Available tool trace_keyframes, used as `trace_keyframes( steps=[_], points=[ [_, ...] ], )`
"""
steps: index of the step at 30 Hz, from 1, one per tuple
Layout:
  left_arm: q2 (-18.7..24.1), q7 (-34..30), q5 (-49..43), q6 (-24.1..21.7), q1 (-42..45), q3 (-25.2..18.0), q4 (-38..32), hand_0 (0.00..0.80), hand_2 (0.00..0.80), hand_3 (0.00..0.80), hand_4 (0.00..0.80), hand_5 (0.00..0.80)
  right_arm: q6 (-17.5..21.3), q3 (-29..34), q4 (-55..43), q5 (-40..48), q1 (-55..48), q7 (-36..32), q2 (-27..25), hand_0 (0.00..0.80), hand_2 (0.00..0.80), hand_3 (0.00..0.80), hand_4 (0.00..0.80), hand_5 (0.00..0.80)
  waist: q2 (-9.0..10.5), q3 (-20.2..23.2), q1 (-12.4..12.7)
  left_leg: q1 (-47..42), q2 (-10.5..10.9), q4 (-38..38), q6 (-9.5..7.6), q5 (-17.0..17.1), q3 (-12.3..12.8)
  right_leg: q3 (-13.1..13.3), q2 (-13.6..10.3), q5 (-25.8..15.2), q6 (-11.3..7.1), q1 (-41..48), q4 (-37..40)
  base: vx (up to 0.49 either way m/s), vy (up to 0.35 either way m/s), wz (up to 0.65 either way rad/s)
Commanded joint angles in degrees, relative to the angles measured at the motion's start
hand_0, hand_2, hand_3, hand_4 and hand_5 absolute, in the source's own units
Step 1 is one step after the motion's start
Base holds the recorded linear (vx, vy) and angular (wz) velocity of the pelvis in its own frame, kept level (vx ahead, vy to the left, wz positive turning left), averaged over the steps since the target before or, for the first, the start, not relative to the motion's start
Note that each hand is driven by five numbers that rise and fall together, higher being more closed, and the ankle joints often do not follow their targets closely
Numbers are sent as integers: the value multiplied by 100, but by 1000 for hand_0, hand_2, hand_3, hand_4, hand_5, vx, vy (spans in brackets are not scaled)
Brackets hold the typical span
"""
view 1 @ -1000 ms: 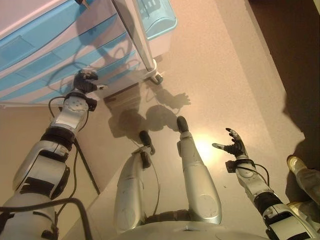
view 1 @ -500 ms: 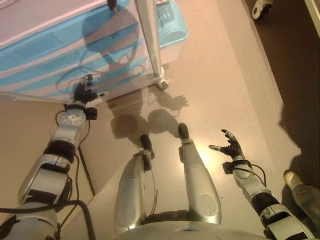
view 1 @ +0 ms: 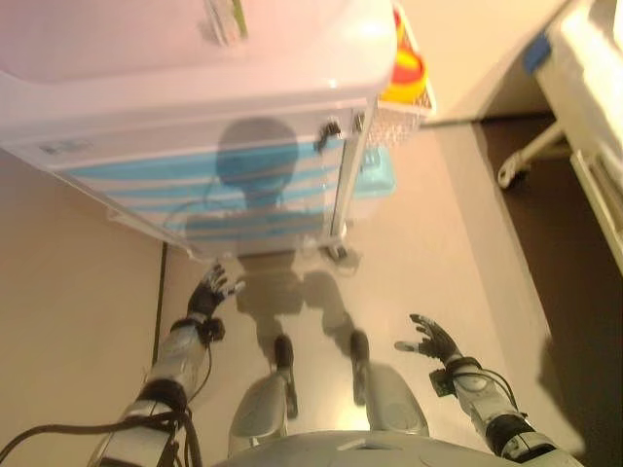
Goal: Open the drawer and pick up the medicine
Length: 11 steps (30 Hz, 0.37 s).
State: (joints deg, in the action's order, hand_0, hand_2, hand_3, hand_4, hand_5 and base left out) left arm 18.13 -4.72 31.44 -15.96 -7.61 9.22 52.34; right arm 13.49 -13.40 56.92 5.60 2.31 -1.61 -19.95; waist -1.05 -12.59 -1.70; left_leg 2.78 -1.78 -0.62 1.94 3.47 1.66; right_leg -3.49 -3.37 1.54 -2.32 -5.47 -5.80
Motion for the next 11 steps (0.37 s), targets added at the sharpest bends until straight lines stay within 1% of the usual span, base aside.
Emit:
trace_keyframes(
  steps=[1,4,5,7,9,11],
  points=[
    [-64,-20,-487,-387,1,-88,274,0,0,0,0,0,-22,86,35,-53,-259,-52,94,0,0,0,0,0,167,164,110,74,394,-356,-96,-589,63,-87,64,-107,25,238,372,34,-44,30],
    [-179,-106,-839,-393,233,-21,492,0,0,0,0,0,-77,157,225,-160,-295,-7,170,0,0,0,0,0,144,322,201,-56,372,-202,-50,-530,-13,-218,60,-90,37,399,475,2,-34,31],
    [-235,-169,-1144,-407,316,39,652,0,0,0,0,0,-83,165,325,-237,-305,36,217,0,0,0,0,0,142,375,238,-96,375,-196,-51,-541,-39,-268,44,-80,39,449,496,1,-28,26],
    [-282,-229,-1375,-392,445,149,860,0,0,0,0,0,-62,179,497,-323,-302,70,261,0,0,0,0,0,143,445,279,-143,382,-207,-61,-557,-59,-324,29,-59,39,517,498,3,-30,21],
    [-374,-394,-1618,-380,550,314,1192,0,0,0,0,0,-74,176,687,-395,-266,93,318,0,0,0,0,0,144,520,316,-237,382,-178,-82,-580,-68,-389,25,-26,38,627,511,8,-38,6],
    [-416,-703,-1708,-236,588,426,1419,0,0,0,0,0,-38,155,839,-434,-233,110,371,0,0,0,0,0,139,572,326,-319,382,-127,-103,-587,-68,-405,34,-6,29,700,521,3,-18,1]
  ],
)
